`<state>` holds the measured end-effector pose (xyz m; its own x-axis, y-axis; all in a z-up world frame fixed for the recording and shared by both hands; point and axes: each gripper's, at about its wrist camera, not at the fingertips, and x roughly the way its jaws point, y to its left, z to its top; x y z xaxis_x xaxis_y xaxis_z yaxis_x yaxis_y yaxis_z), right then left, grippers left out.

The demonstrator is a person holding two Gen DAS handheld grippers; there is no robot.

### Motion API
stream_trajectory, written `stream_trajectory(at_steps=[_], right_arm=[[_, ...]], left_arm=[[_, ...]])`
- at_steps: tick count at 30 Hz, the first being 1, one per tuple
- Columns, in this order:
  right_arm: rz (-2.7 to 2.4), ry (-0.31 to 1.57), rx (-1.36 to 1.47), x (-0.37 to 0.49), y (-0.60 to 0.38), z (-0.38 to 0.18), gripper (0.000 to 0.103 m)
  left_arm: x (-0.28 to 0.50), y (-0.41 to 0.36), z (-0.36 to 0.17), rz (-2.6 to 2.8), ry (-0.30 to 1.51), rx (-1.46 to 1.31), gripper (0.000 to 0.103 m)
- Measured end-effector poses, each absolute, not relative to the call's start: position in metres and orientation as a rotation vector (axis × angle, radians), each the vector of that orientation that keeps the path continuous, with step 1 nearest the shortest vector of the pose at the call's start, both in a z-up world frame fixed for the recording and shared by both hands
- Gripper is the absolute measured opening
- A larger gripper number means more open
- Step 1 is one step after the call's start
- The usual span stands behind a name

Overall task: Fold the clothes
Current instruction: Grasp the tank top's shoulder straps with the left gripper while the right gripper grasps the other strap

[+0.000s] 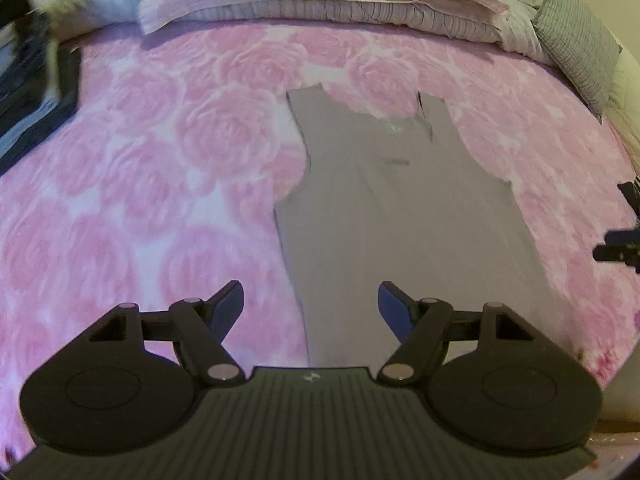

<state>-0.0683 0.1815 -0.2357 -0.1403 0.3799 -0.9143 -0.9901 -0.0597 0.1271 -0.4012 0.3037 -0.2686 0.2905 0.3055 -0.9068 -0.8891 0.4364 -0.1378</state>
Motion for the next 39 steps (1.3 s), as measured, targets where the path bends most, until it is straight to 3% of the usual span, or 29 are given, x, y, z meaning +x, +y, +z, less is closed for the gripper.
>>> stream_trajectory(at_steps=[12,19,21,25,27,28,29,30,33,39], right_arm=[[1.768,0.686,-0.932,-0.057,0.375,-0.314,0.043],[1.833,0.638,-0.96,-0.045,0.446,-0.348,0.04],[1.852,0.63,-0.983,-0.046,0.459,-0.359,0.039],[1.88,0.64,-0.995,-0.049,0.476,-0.376,0.038],[1.885,0.655,-1.001,-0.051,0.482,-0.385,0.032],[1.887,0.667,-1.015,-0.054,0.484,-0.389,0.026],[1.893,0.669,-1.028,-0.056,0.484,-0.393,0.013],[1.901,0.652,-1.023,-0.057,0.482,-0.392,0.0],[1.898,0.622,-0.997,-0.059,0.473,-0.383,0.0],[1.913,0.376,-0.804,-0.054,0.382,-0.309,0.0]], left_arm=[[-0.334,0.464,-0.34,0.769,0.875,-0.497,0.058],[-0.313,0.52,-0.365,0.692,0.899,-0.405,0.053],[-0.31,0.528,-0.374,0.662,0.917,-0.396,0.046],[-0.305,0.537,-0.39,0.618,0.944,-0.389,0.042],[-0.301,0.536,-0.397,0.592,0.963,-0.376,0.029],[-0.299,0.534,-0.399,0.576,0.964,-0.363,0.022],[-0.298,0.531,-0.399,0.562,0.956,-0.343,0.008],[-0.296,0.528,-0.398,0.545,0.955,-0.335,0.001],[-0.295,0.512,-0.388,0.588,0.936,-0.27,0.002],[-0.339,0.425,-0.313,0.68,0.689,-0.281,0.002]])
